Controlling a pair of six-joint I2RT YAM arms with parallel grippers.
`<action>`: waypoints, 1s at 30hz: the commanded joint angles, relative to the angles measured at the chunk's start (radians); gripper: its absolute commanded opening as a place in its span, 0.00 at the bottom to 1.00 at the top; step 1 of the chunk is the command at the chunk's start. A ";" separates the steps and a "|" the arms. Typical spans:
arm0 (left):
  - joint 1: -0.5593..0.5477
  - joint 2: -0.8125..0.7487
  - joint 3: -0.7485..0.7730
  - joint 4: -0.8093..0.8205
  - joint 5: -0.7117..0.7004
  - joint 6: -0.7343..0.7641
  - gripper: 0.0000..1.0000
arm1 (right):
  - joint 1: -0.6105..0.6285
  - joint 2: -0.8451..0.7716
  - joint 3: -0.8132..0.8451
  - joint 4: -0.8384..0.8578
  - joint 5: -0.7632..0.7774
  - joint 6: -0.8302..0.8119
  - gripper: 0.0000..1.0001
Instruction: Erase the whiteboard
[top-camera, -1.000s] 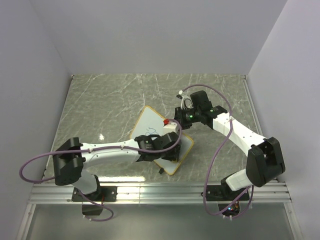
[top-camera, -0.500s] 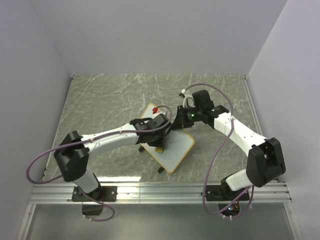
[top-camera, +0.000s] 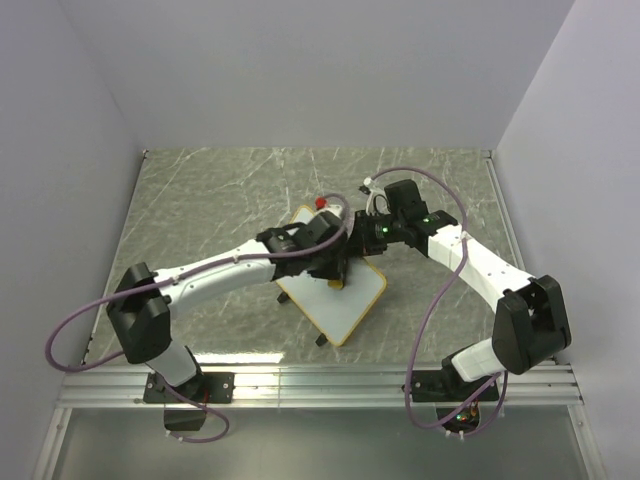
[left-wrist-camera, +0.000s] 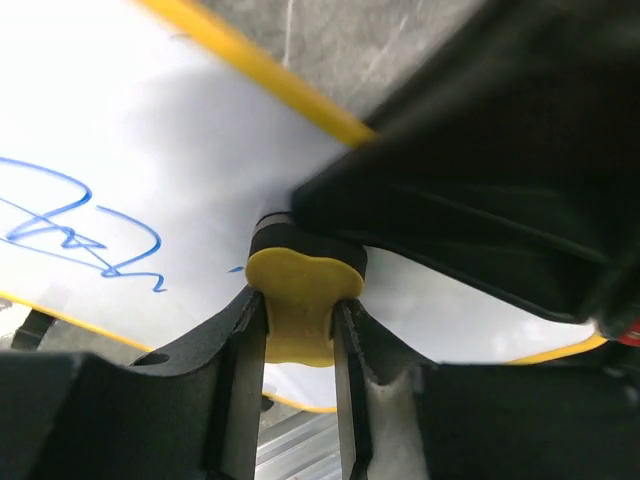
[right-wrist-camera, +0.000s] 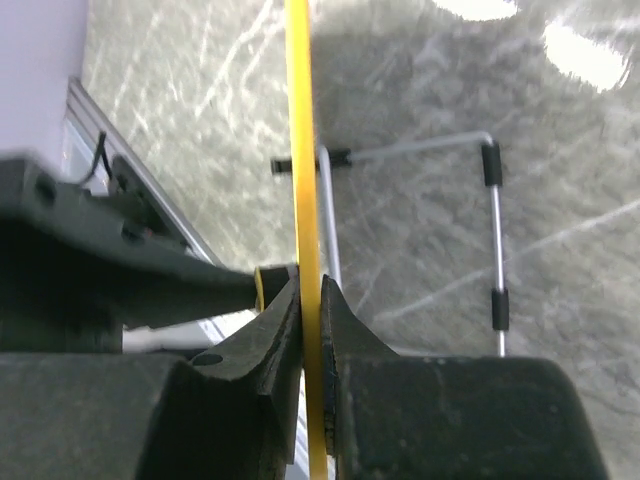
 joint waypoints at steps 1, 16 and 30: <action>0.150 -0.048 -0.064 0.205 -0.028 -0.014 0.00 | 0.036 -0.022 0.010 -0.090 -0.011 0.031 0.00; 0.341 0.062 -0.377 0.344 0.063 -0.054 0.00 | 0.035 -0.006 0.036 -0.117 0.009 0.014 0.00; 0.091 -0.045 -0.200 0.358 0.089 -0.068 0.00 | 0.036 0.033 0.069 -0.117 0.009 0.011 0.00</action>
